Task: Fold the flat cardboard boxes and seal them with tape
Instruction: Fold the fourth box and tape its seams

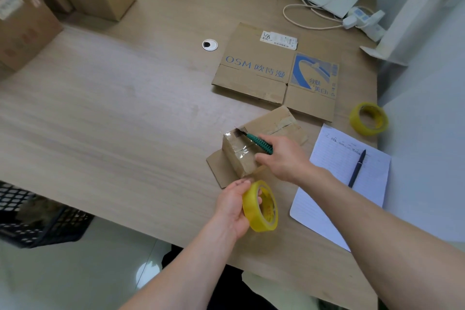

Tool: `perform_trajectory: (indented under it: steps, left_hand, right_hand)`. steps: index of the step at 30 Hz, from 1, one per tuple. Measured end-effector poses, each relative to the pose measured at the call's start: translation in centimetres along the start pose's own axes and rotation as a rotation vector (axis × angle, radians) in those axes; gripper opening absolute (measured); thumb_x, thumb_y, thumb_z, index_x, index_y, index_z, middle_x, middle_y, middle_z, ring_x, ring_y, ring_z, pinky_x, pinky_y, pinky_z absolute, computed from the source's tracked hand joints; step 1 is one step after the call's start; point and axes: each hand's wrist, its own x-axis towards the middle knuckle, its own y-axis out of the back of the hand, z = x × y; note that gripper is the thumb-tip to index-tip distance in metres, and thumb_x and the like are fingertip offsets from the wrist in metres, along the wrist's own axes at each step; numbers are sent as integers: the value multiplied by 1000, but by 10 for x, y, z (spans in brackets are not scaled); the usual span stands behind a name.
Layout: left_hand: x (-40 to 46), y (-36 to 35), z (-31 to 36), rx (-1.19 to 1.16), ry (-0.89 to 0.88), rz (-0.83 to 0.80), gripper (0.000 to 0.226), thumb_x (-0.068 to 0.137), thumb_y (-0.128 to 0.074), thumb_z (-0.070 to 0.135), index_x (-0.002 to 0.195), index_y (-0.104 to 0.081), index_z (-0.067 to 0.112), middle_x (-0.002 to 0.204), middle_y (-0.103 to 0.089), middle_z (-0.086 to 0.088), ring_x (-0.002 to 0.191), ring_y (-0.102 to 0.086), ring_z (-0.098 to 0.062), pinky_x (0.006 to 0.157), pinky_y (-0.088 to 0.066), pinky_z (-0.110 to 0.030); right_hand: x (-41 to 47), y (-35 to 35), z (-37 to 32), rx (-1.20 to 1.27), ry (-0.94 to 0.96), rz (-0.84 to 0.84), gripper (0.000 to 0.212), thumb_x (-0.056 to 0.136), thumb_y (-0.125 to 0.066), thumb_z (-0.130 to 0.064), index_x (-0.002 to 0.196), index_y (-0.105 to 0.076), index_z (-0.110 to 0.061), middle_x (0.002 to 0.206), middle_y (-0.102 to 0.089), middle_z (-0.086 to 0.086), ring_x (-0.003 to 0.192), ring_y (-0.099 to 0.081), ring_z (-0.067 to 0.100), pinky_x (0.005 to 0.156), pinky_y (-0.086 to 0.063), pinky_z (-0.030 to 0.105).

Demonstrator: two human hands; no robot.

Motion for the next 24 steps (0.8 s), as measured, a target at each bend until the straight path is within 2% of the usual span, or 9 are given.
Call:
perform_trajectory:
  steps: [3, 5, 8, 10, 13, 17, 21, 24]
  left_hand:
    - [2, -4, 0, 12, -15, 41, 4, 94, -60, 4, 97, -63, 5, 68, -68, -18, 59, -62, -25, 49, -53, -27]
    - [2, -5, 0, 5, -22, 44, 5, 94, -61, 4, 98, -63, 5, 68, -68, -18, 59, -62, -25, 48, -52, -27]
    - [2, -5, 1, -12, -39, 47, 4, 93, -62, 2, 95, -63, 6, 71, -68, -17, 58, -64, -25, 48, -53, -27]
    - [3, -5, 1, -12, -41, 52, 4, 93, -61, 2, 93, -63, 6, 74, -67, -18, 58, -65, -25, 48, -53, -27]
    - [1, -5, 1, -8, -50, 46, 5, 93, -62, 3, 91, -63, 7, 74, -68, -17, 60, -66, -25, 49, -53, -26]
    - [0, -6, 1, 4, -60, 59, 4, 92, -62, 3, 93, -63, 6, 73, -69, -17, 60, -67, -25, 48, -53, -26]
    - [0, -7, 1, 29, -74, 71, 5, 93, -62, 4, 88, -63, 5, 67, -68, -17, 57, -64, -25, 47, -52, -26]
    - [-1, -8, 2, 65, -81, 81, 5, 93, -63, 5, 88, -64, 4, 66, -68, -17, 56, -63, -24, 46, -52, -25]
  right_hand:
    - [-9, 26, -4, 42, 84, -20, 40, 92, -59, -27, 131, -59, -36, 113, -69, -4, 99, -61, 18, 88, -51, 41]
    - [-23, 44, -4, -13, 162, -14, 38, 91, -58, -27, 124, -60, -46, 98, -69, -12, 87, -60, 12, 80, -52, 40]
    - [-49, 67, -4, -252, 259, -94, 49, 87, -56, -31, 122, -44, -63, 90, -64, -26, 84, -57, 3, 72, -52, 33]
    - [-59, 75, -1, -421, 258, -146, 50, 88, -54, -33, 124, -38, -64, 94, -67, -20, 90, -60, 10, 73, -53, 36]
    - [-64, 73, 4, -563, 260, -198, 44, 89, -50, -33, 125, -42, -58, 102, -67, -16, 98, -60, 16, 76, -53, 39]
    - [-64, 64, 8, -592, 256, -227, 42, 90, -48, -33, 126, -48, -55, 99, -66, -16, 97, -59, 16, 73, -52, 37]
    - [-61, 55, 13, -588, 272, -212, 45, 91, -47, -34, 132, -45, -54, 107, -66, -16, 99, -59, 17, 72, -51, 36]
    - [-58, 51, 14, -573, 308, -193, 47, 92, -46, -33, 131, -38, -57, 104, -65, -16, 95, -58, 18, 69, -51, 36]
